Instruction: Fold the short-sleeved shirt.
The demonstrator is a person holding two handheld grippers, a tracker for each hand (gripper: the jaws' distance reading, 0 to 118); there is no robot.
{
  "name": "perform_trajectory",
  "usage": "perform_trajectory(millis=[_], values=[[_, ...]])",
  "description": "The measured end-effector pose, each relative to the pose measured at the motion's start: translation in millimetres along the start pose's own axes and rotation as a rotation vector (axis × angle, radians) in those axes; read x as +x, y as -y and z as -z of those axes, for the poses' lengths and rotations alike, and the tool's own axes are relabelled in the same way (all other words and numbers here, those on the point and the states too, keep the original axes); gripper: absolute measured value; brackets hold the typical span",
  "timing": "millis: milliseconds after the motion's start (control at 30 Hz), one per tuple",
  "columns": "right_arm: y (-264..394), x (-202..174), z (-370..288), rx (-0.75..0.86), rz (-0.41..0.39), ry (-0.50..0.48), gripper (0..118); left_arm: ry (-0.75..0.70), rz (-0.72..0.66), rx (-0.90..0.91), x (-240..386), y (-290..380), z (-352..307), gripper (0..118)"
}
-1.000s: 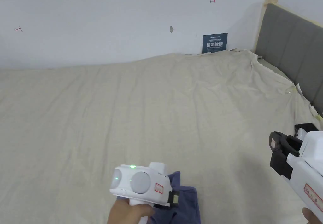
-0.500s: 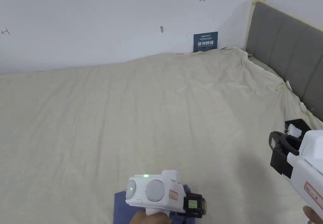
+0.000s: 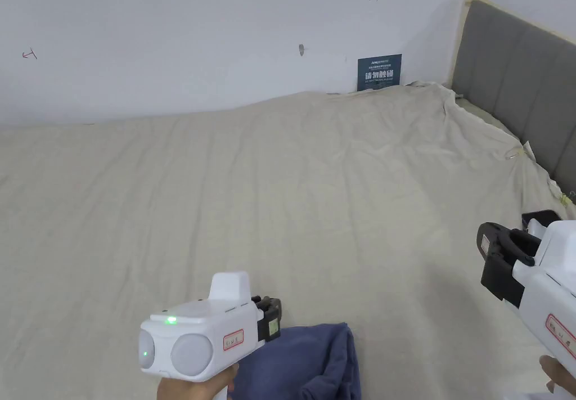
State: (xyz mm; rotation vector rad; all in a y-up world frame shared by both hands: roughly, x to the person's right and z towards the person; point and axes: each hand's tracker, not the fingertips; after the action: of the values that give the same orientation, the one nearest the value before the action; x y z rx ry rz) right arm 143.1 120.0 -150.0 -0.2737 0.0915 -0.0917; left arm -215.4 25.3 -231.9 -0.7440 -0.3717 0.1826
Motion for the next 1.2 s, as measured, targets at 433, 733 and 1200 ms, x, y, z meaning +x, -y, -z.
perform_trajectory(millis=[433, 733, 1200], values=[[-2, 1, -13, 0.000, -0.002, 0.011, 0, -0.019, 0.040, -0.112, 18, 89, 61, 0], [-4, 9, -18, -0.013, -0.019, 0.030, 0, 0.034, -0.005, -0.112, 64, 110, 78, 0], [-6, -5, -20, -0.007, -0.023, 0.011, 0, 0.130, 0.070, -0.110, 92, 121, 60, 0]])
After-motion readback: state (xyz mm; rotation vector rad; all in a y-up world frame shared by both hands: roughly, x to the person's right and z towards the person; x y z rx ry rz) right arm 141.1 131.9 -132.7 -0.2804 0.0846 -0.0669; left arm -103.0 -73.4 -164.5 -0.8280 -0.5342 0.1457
